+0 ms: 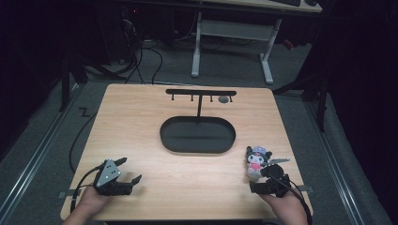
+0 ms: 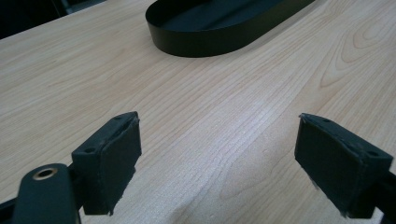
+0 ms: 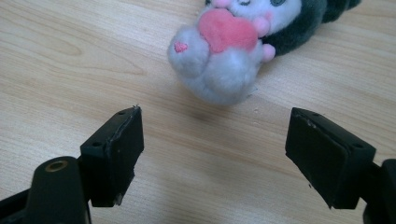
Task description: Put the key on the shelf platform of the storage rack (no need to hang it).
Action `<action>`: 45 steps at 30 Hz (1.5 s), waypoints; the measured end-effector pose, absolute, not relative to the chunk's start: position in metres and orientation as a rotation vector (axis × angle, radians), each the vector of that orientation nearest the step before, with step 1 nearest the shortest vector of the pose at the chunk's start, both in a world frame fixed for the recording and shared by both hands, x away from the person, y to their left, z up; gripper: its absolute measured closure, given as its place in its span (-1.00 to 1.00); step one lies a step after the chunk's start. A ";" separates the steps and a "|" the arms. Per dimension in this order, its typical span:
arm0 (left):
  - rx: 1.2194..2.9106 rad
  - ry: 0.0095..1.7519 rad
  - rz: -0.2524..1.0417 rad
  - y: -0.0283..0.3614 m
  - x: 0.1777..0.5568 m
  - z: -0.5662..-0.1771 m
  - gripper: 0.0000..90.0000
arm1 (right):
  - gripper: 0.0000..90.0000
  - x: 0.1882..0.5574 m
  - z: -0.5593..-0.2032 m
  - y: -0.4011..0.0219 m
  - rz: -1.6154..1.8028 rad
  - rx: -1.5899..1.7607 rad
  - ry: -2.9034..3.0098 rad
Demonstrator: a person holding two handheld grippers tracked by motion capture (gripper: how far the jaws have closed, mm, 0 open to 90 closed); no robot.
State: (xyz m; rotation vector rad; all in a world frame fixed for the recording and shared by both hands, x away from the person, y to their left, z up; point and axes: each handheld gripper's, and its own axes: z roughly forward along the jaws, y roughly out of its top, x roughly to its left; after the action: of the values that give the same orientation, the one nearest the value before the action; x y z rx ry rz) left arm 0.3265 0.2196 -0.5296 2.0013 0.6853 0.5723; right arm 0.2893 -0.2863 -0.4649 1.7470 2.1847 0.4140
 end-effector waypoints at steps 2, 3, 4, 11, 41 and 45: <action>2.001 0.686 0.572 0.220 0.327 -0.530 -0.66 | -0.60 0.293 -0.465 -0.286 0.393 1.784 2.170; 2.001 0.686 0.572 0.220 0.327 -0.530 -0.66 | -0.60 0.295 -0.465 -0.286 0.385 1.800 2.167; 2.002 0.685 0.572 0.220 0.327 -0.530 -0.66 | -0.60 0.297 -0.465 -0.285 0.384 1.804 2.172; 2.003 0.681 0.572 0.219 0.326 -0.530 -0.66 | -0.62 0.316 -0.465 -0.280 0.365 1.845 2.181; 2.020 0.674 0.575 0.218 0.326 -0.530 -0.66 | 0.04 0.342 -0.487 -0.277 0.284 1.898 2.196; 2.019 0.675 0.574 0.218 0.326 -0.530 -0.66 | 0.09 0.339 -0.486 -0.276 0.264 1.839 2.213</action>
State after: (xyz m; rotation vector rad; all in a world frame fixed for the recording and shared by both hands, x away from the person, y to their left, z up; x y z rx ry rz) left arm 0.3262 0.2181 -0.5301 2.0187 0.6749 0.5741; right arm 0.3387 -0.2761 -0.4859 1.8393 2.2128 0.2643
